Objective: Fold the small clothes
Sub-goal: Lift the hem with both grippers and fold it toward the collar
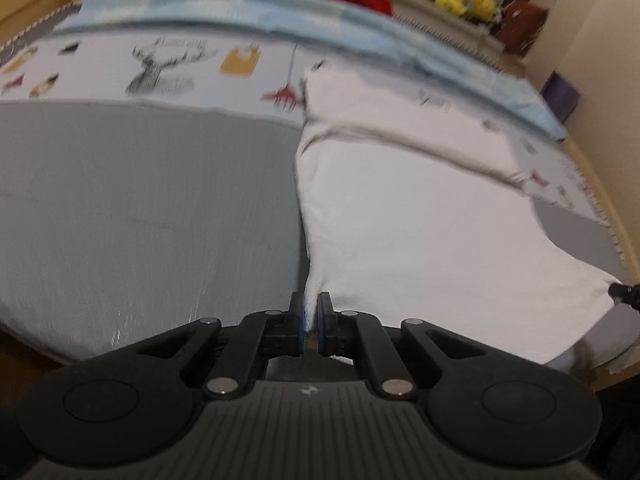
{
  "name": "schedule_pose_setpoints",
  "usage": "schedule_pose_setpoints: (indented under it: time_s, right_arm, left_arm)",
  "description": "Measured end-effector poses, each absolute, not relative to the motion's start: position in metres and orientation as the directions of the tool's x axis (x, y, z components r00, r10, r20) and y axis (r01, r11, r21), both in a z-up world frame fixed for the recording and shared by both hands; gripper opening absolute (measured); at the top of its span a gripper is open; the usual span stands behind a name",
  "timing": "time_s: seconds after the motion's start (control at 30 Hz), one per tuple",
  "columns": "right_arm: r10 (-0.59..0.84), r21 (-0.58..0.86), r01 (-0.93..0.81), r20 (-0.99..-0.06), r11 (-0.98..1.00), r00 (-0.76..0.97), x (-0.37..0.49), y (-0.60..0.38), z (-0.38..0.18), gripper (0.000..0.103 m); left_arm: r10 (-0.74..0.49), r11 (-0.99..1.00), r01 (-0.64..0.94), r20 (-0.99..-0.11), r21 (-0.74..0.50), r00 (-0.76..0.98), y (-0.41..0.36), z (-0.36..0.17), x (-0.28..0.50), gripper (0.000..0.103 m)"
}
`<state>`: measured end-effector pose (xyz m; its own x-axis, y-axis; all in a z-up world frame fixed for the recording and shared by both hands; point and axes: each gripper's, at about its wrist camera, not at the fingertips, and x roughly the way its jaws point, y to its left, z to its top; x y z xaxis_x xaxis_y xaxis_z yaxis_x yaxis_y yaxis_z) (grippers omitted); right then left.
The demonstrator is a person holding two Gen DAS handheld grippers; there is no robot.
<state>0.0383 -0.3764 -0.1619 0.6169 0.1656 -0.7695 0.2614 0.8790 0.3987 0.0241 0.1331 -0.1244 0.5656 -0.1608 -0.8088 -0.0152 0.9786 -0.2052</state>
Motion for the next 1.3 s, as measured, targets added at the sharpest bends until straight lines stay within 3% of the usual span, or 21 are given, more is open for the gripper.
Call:
schedule_pose_setpoints:
  time_s: [0.2, 0.33, 0.53, 0.77, 1.07, 1.17, 1.23, 1.3]
  right_arm:
    - [0.225, 0.476, 0.181, -0.674, 0.861, 0.704, -0.012, -0.387, -0.104, 0.006]
    - [0.257, 0.527, 0.147, -0.615, 0.837, 0.745, -0.055, -0.398, -0.071, 0.006]
    - [0.272, 0.531, 0.113, -0.592, 0.84, 0.759, -0.07, -0.403, -0.054, 0.006]
    - [0.231, 0.486, 0.18, -0.668, 0.855, 0.707, 0.006, -0.409, -0.091, 0.006]
    - [0.211, 0.403, 0.197, -0.766, 0.894, 0.607, 0.183, -0.42, -0.172, 0.006]
    - [0.172, 0.378, 0.251, -0.793, 0.891, 0.585, 0.215, -0.419, -0.199, 0.007]
    - [0.137, 0.391, 0.295, -0.773, 0.872, 0.619, 0.214, -0.424, -0.207, 0.014]
    - [0.188, 0.428, 0.277, -0.771, 0.86, 0.608, 0.213, -0.428, -0.214, 0.016]
  left_arm:
    - [-0.244, 0.955, 0.027, -0.73, -0.295, 0.639, 0.146, -0.072, -0.02, 0.005]
    - [-0.337, 0.9, 0.017, -0.672, -0.436, 0.66, 0.172, -0.043, -0.061, 0.005]
    - [-0.315, 0.899, -0.008, -0.659, -0.438, 0.683, 0.188, -0.019, -0.08, 0.005]
    - [-0.268, 0.934, -0.003, -0.706, -0.357, 0.655, 0.179, -0.04, 0.011, 0.005]
    - [-0.217, 0.966, 0.008, -0.798, -0.257, 0.563, 0.16, -0.109, 0.213, 0.006]
    - [-0.192, 0.96, -0.06, -0.799, -0.273, 0.569, 0.166, -0.135, 0.244, 0.008]
    - [-0.182, 0.949, -0.115, -0.808, -0.294, 0.56, 0.176, -0.145, 0.25, 0.009]
    - [-0.25, 0.915, -0.13, -0.788, -0.383, 0.562, 0.186, -0.147, 0.252, 0.015]
